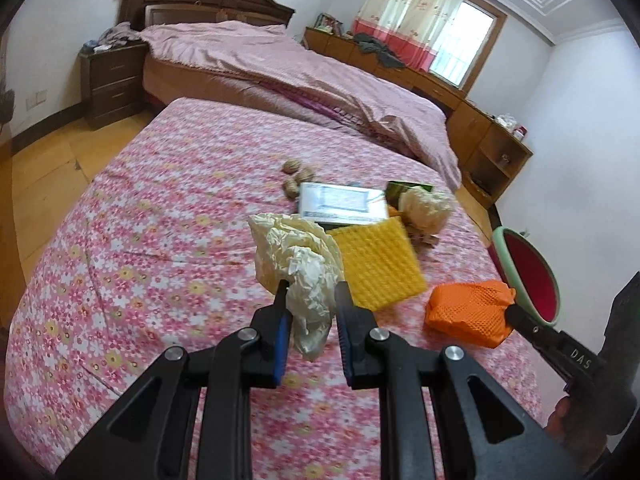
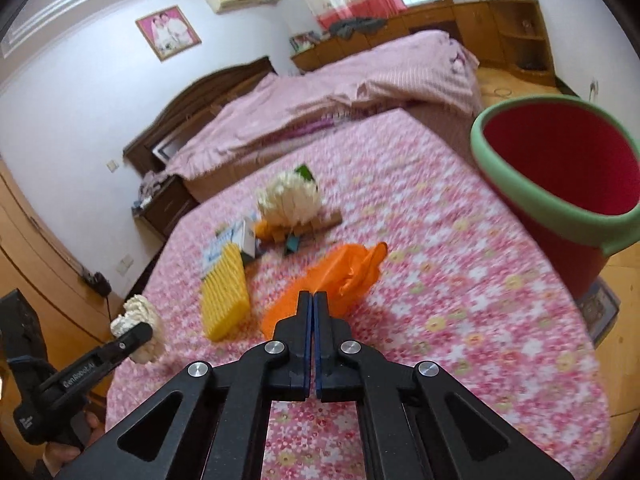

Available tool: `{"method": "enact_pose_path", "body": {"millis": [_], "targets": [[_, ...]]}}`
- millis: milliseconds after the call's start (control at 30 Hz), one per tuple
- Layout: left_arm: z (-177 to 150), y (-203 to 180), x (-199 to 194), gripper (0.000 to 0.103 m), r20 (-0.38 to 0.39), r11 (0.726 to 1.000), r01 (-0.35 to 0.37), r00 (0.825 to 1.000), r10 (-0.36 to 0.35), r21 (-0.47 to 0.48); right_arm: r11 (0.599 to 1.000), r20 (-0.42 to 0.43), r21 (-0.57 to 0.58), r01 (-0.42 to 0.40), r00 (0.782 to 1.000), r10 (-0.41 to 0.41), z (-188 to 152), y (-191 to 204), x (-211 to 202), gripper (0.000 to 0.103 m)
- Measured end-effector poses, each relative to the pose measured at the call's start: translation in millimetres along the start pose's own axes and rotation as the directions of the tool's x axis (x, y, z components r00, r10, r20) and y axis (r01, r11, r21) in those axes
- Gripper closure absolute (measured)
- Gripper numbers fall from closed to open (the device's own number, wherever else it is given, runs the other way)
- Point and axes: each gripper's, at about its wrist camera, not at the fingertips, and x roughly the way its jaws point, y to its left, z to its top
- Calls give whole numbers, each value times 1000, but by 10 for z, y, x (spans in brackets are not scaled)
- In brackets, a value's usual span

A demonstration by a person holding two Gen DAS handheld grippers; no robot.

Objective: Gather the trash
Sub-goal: 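Carry both items to the red bucket and open both tools to drop them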

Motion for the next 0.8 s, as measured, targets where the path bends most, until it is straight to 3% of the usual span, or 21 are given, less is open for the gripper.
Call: {"method": "enact_pose_path", "body": {"millis": [367,667,800], "targets": [[97,-601,36,83,-36,989,106,994,-103,101,998,111,57,3,994,-9,177,-279,-447,103],[232,-1252,277,83,-98,960,211,976,-195,187,995,210,98,17,977,-37,501,-605,-757,103],[227,-1519,411,83,-124,949,234,970,-211,212,994,212,107,34,976,-56,578,-782,-802,101]]}}
